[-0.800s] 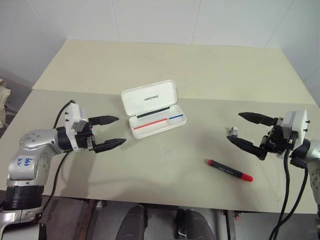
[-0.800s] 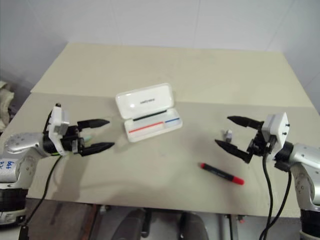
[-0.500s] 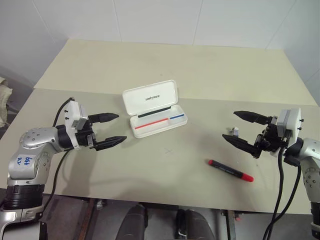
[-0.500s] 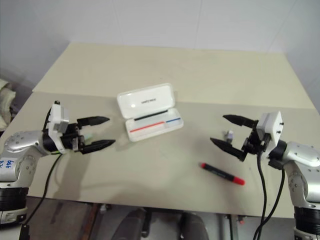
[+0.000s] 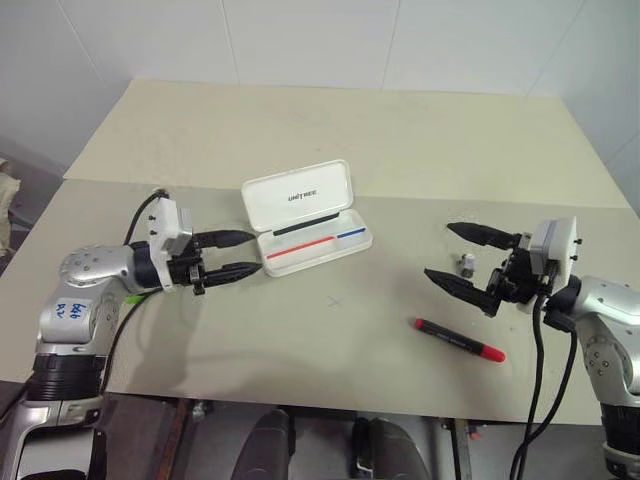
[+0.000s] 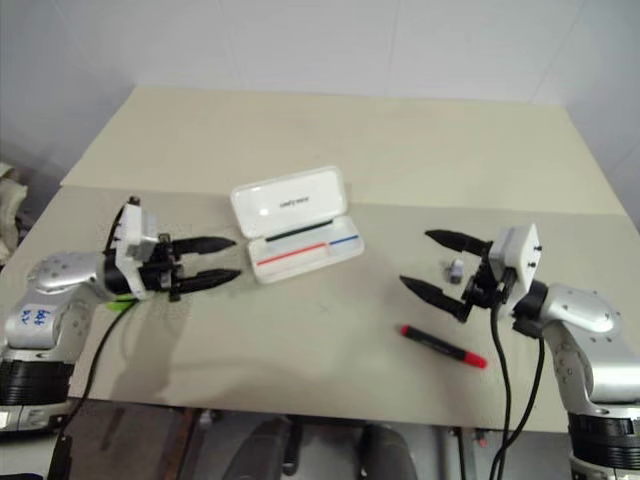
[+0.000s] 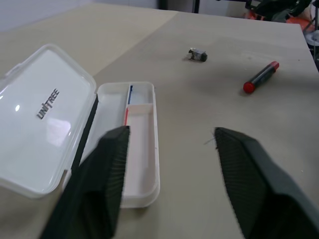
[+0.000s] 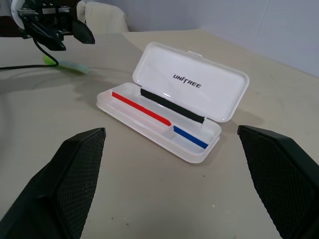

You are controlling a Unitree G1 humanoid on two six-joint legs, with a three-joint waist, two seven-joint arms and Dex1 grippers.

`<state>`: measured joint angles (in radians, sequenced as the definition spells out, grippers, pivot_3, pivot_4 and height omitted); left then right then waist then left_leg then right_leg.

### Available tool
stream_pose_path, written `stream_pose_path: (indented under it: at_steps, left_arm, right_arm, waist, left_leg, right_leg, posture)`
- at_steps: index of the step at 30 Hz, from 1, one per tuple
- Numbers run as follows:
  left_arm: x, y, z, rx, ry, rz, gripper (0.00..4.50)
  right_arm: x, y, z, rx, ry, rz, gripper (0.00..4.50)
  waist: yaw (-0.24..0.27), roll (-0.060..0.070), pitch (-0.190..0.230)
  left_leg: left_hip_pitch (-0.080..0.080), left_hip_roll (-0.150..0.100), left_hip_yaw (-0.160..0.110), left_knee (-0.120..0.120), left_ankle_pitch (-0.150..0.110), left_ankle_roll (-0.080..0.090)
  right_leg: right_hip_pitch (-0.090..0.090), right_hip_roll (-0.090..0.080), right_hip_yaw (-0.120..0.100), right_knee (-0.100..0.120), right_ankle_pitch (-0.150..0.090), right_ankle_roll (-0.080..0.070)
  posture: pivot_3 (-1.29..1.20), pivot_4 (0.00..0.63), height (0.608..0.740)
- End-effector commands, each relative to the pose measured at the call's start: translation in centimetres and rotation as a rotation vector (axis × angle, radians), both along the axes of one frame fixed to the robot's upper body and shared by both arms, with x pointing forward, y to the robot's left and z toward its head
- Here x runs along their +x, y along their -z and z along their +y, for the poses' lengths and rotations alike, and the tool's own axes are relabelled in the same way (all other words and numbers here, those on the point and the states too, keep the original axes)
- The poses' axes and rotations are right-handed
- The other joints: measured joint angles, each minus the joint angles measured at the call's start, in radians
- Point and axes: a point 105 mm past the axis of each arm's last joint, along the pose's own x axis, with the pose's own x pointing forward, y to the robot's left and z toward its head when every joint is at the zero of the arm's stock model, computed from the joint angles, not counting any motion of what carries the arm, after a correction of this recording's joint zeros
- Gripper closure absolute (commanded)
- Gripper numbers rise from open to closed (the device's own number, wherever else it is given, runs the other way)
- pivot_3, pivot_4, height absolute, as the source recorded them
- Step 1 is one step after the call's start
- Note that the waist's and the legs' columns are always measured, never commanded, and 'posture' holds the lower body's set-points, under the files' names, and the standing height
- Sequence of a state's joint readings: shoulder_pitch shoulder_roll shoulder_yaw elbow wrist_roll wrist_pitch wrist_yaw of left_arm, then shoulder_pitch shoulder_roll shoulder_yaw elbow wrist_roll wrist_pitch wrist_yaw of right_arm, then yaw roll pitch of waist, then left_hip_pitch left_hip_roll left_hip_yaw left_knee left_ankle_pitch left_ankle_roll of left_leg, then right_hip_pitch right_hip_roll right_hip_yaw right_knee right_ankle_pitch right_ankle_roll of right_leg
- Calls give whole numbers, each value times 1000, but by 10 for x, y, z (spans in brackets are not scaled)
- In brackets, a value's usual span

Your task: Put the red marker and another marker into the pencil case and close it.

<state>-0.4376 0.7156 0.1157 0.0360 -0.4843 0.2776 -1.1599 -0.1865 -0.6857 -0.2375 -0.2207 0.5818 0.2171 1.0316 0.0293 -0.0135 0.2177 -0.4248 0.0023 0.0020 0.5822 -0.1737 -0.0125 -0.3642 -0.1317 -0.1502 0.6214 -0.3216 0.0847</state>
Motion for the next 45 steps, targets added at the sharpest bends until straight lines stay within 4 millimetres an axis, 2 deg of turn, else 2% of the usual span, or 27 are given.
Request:
stream_pose_path:
  at_steps: [1,5,13,21,35,44,45]
  left_arm:
    - [9,-1,-12,38,16,-38,2756]
    - [18,10,-28,79,19,-30,2756]
    - [32,32,-36,153,-32,-6,2756]
    - [38,40,-32,196,-56,13,2756]
    - [45,57,-41,336,-60,53,2756]
    - [44,59,-51,467,-4,63,2756]
    - [44,58,-52,471,2,58,2930]
  right_arm:
    - [-6,-15,7,0,-26,-76,0]
    - [-7,-18,13,17,-31,-97,0]
    - [-11,-21,24,35,-39,-124,0]
    - [-15,-22,28,40,-39,-133,0]
    - [-20,-26,31,48,-34,-152,0]
    - [-20,-30,33,47,-36,-174,0]
    - [-20,-31,33,46,-37,-176,0]
  waist:
    - [1,0,0]
    - [7,0,0]
    - [0,-1,0]
    - [0,-1,1]
    - [0,-1,1]
    - [-1,-1,1]
    - [-1,-1,1]
  left_leg:
    - [0,0,2,0,0,0]
    - [0,0,5,2,0,1]
    - [0,0,13,4,-2,4]
    - [0,1,18,6,-3,5]
    - [0,4,24,9,-5,8]
    - [0,4,27,10,-6,9]
    - [0,5,28,10,-6,10]
  right_leg:
    - [-1,0,2,1,0,0]
    - [-3,1,6,3,1,2]
    - [-8,1,16,6,3,4]
    - [-9,1,19,6,4,5]
    - [-11,1,24,5,8,6]
    - [-12,2,27,5,9,6]
    - [-12,2,27,5,9,6]
  posture:
    - [0,150,740]
    - [0,150,740]
    - [0,150,740]
    - [0,150,740]
    - [0,150,740]
    - [0,150,740]
    - [0,150,740]
